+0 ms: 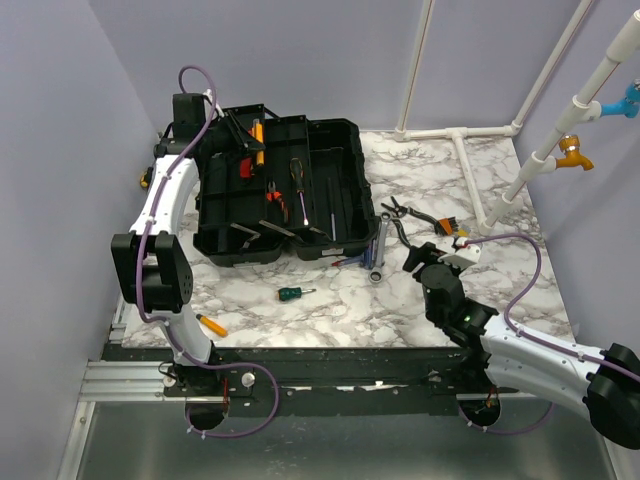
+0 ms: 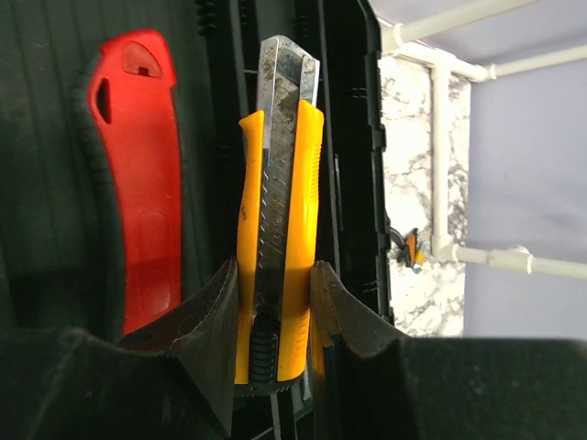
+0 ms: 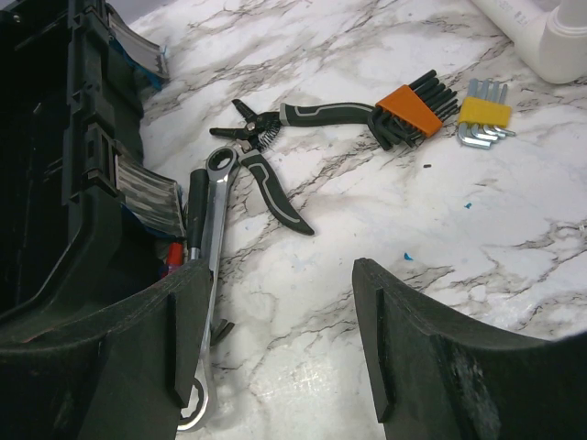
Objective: Pack the tool kit
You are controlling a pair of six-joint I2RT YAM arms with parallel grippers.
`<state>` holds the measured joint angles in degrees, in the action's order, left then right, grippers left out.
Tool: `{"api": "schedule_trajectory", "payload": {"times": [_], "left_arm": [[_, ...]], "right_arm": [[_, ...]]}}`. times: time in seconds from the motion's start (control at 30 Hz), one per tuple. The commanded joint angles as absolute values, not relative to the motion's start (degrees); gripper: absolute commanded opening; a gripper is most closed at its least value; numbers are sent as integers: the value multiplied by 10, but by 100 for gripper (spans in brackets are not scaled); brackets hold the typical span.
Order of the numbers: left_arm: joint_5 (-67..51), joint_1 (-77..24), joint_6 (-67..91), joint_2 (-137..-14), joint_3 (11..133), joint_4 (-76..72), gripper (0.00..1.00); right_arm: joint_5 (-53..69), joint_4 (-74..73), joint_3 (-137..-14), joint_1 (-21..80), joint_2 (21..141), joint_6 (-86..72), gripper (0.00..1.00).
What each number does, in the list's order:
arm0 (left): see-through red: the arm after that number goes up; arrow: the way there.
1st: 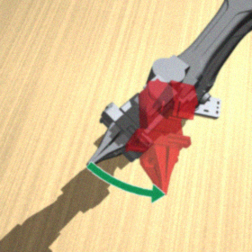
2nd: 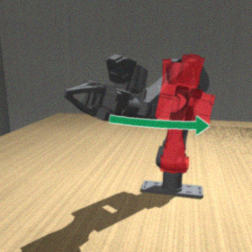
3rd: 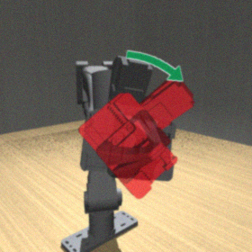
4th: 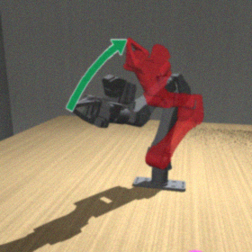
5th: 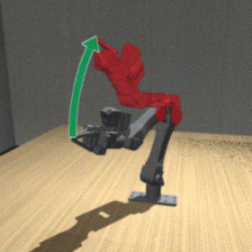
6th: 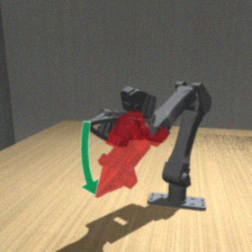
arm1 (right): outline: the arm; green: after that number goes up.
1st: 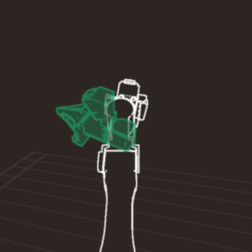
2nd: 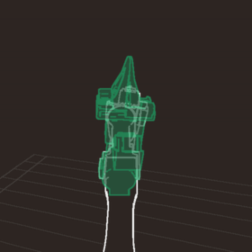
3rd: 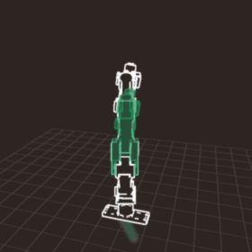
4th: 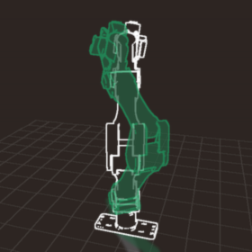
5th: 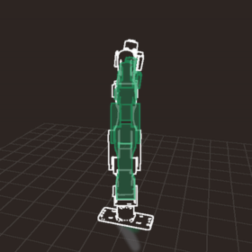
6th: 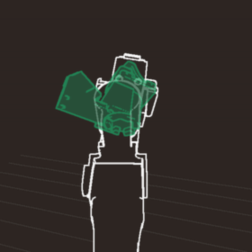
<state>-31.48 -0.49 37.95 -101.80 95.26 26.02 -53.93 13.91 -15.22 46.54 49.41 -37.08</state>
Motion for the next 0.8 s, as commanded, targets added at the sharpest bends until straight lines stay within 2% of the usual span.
{"api": "schedule_trajectory", "payload": {"times": [0.0,0.47,0.77], "left_arm": [[-265,-5,356,-1049,1005,325,0],[-81,9,329,-1036,1030,406,0],[-141,-19,292,-1066,1088,418,6]], "right_arm": [[-555,150,-152,465,495,-380,70],[-553,150,-150,465,490,-380,69],[-553,150,-154,465,501,-381,70]]}}
